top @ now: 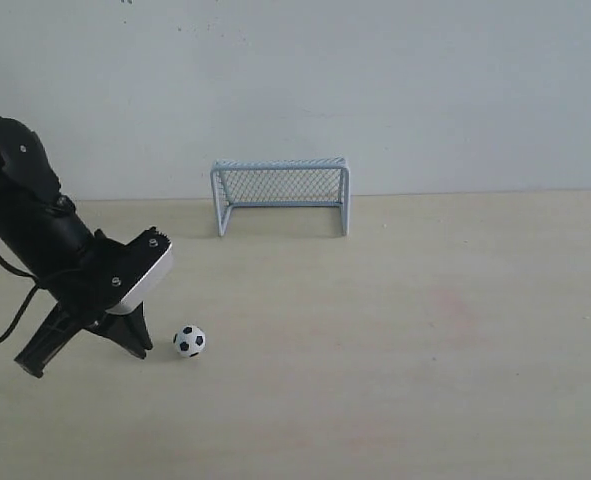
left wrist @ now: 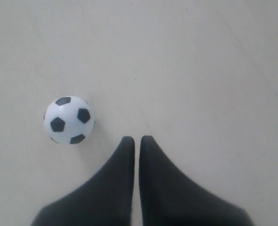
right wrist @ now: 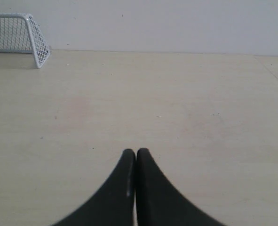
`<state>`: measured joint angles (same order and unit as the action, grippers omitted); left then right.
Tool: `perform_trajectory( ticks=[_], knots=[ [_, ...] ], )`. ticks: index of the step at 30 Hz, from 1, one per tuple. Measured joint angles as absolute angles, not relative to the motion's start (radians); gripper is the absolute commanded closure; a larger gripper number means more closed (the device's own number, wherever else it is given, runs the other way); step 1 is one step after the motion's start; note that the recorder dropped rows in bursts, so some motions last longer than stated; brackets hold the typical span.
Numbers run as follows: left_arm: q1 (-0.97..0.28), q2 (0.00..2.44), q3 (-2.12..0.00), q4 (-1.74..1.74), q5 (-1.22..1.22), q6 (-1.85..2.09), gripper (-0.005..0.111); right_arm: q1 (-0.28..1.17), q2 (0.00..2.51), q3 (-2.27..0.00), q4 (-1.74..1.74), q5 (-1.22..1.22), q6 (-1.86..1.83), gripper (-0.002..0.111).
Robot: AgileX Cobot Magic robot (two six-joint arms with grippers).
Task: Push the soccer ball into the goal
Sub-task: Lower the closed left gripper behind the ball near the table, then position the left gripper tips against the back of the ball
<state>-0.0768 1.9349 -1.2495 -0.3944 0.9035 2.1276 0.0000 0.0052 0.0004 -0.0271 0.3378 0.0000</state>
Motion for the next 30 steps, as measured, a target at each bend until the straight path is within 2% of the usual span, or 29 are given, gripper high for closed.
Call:
perform_trajectory(
  ticks=[9, 20, 30],
  knots=[
    [-0.077, 2.02, -1.344, -0.394, 0.958, 2.128, 0.102, 0.0, 0.005, 0.0, -0.027, 0.338, 0.0, 0.108],
    [-0.082, 2.051, -1.355, -0.386, 1.002, 2.12, 0.102, 0.0, 0.005, 0.0, -0.027, 0.338, 0.0, 0.108],
    [-0.211, 2.051, -1.355, -0.253, 0.973, 1.938, 0.102, 0.0, 0.005, 0.0, -0.027, 0.338, 0.0, 0.108]
  ],
)
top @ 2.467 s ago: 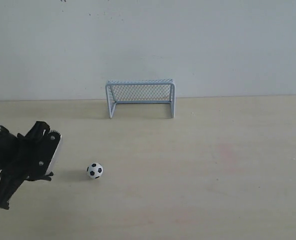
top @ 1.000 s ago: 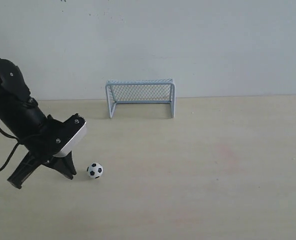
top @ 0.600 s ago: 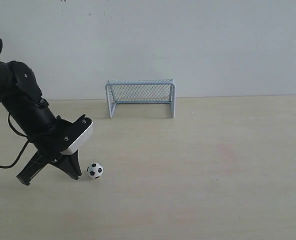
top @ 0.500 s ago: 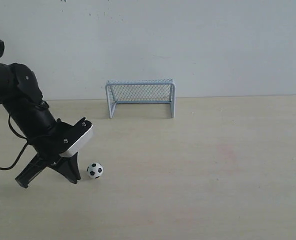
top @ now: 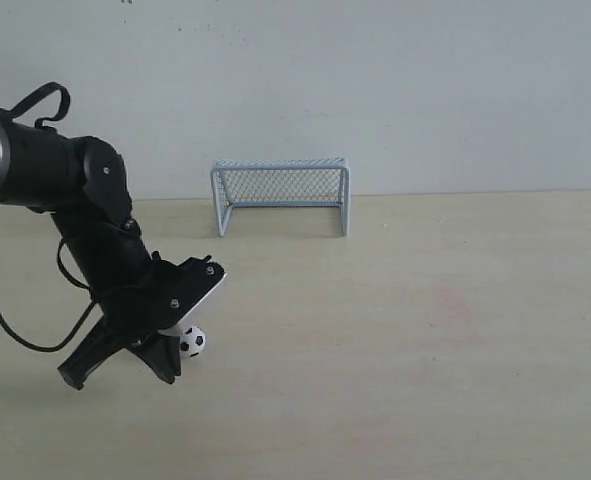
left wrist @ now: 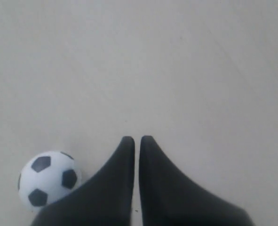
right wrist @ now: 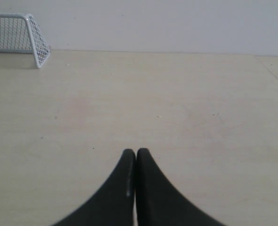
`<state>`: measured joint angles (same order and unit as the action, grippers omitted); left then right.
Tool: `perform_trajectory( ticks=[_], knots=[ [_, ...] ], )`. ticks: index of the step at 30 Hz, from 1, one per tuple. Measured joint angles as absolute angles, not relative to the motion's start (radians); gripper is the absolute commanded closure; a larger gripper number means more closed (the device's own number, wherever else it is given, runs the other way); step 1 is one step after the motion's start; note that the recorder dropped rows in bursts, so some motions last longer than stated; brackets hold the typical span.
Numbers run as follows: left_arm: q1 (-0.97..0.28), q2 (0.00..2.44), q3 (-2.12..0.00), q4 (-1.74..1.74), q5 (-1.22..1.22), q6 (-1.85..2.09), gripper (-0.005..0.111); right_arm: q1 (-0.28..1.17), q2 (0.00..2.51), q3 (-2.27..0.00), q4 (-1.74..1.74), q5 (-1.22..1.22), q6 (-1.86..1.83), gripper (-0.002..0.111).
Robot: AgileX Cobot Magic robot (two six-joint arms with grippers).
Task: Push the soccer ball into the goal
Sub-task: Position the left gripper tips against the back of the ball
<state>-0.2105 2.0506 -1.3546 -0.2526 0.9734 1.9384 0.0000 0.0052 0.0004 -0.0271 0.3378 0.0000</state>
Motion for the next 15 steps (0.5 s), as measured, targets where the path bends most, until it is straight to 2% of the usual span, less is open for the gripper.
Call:
perform_trajectory(
  ticks=[15],
  knots=[
    [-0.229, 2.051, -1.357, 0.0, 0.858, 1.757, 0.102, 0.0, 0.005, 0.0, -0.027, 0.338, 0.0, 0.108]
  ],
)
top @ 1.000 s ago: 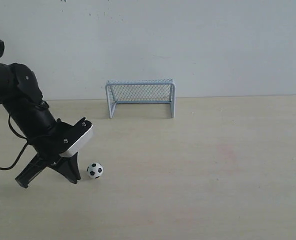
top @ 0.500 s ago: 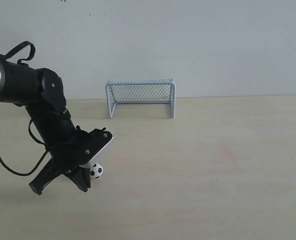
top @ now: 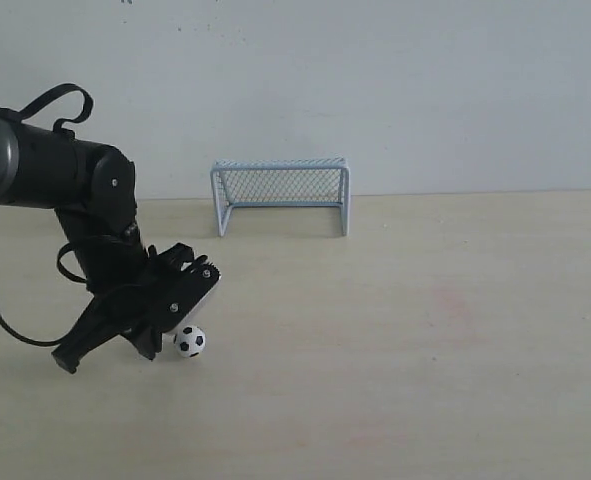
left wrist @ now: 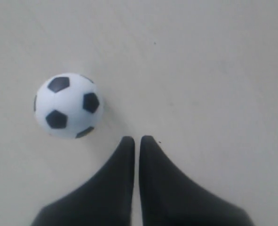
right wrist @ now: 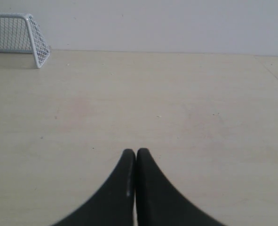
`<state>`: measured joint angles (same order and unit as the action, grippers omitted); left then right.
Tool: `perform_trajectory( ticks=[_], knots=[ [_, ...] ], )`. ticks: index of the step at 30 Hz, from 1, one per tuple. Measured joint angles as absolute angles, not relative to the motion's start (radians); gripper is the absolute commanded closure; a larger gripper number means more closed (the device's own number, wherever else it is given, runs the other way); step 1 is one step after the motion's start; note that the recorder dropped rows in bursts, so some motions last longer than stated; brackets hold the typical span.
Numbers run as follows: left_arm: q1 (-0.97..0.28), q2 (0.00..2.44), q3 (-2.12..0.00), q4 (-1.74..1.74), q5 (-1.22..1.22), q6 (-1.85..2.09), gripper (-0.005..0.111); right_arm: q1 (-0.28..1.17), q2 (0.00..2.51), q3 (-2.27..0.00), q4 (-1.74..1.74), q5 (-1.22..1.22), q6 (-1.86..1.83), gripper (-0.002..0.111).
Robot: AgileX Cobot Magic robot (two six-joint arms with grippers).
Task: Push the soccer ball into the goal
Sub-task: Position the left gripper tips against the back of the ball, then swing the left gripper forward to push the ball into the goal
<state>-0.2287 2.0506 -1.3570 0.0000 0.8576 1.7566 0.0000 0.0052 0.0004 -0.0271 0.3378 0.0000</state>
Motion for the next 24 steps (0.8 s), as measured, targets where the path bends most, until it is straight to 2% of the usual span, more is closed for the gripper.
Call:
perform_trajectory(
  ticks=[9, 19, 21, 24],
  knots=[
    [-0.229, 2.051, -1.357, -0.028, 0.972, 1.824, 0.102, 0.0, 0.005, 0.0, -0.027, 0.338, 0.0, 0.108],
    [-0.229, 2.051, -1.357, -0.084, 0.977, 1.862, 0.102, 0.0, 0.005, 0.0, -0.027, 0.338, 0.0, 0.108],
    [-0.229, 2.051, -1.357, -0.113, 0.916, 1.876, 0.102, 0.0, 0.005, 0.0, -0.027, 0.338, 0.0, 0.108],
    [-0.229, 2.061, -1.357, -0.319, 0.606, 1.899, 0.102, 0.0, 0.005, 0.0, -0.027, 0.338, 0.0, 0.108]
  ],
)
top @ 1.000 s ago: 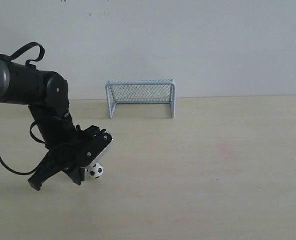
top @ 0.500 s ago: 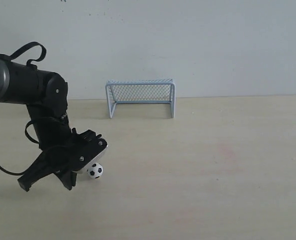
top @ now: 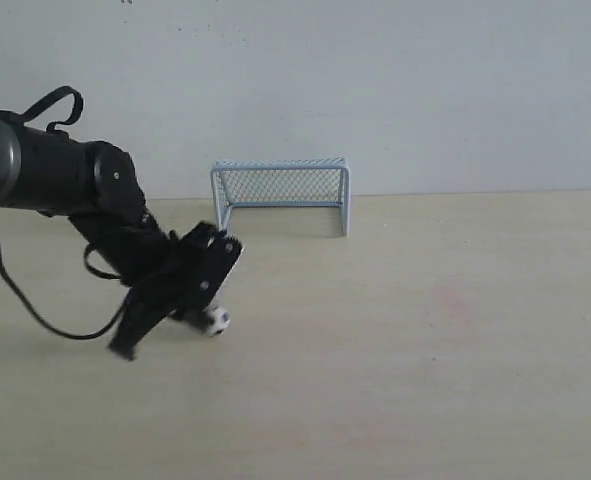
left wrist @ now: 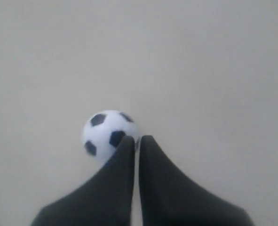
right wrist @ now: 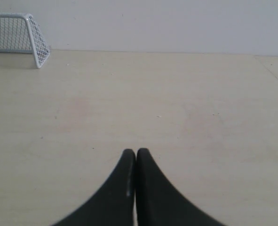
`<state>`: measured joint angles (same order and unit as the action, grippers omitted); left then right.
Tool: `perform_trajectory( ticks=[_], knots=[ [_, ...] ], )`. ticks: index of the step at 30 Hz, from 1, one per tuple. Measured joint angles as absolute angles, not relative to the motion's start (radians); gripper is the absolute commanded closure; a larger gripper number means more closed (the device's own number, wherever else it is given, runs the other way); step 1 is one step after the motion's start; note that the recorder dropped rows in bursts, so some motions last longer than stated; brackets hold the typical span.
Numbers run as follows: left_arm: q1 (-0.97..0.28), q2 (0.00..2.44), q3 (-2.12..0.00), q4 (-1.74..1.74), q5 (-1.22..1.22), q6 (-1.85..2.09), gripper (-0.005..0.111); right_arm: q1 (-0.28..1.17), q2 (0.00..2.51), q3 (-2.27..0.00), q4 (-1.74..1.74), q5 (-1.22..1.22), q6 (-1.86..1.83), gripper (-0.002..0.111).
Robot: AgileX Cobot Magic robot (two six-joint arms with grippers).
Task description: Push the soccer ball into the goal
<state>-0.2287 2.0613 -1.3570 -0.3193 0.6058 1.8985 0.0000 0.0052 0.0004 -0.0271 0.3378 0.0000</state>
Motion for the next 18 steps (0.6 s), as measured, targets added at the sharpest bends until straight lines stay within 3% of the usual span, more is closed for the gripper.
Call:
perform_trajectory(
  ticks=[1, 3, 9, 18],
  knots=[
    [-0.234, 2.07, -1.357, -0.503, 0.384, 1.932, 0.102, 0.0, 0.005, 0.0, -0.027, 0.338, 0.0, 0.108],
    [-0.235, 2.048, -1.359, -0.636, 0.248, 1.973, 0.102, 0.0, 0.005, 0.0, -0.027, 0.338, 0.0, 0.108],
    [-0.14, 1.825, -1.359, -0.679, 0.68, 1.854, 0.102, 0.0, 0.005, 0.0, -0.027, 0.338, 0.0, 0.108],
    [0.379, 1.422, -1.21, -0.699, 0.777, 1.606, 0.102, 0.0, 0.005, 0.0, -0.027, 0.338, 0.0, 0.108]
  ],
)
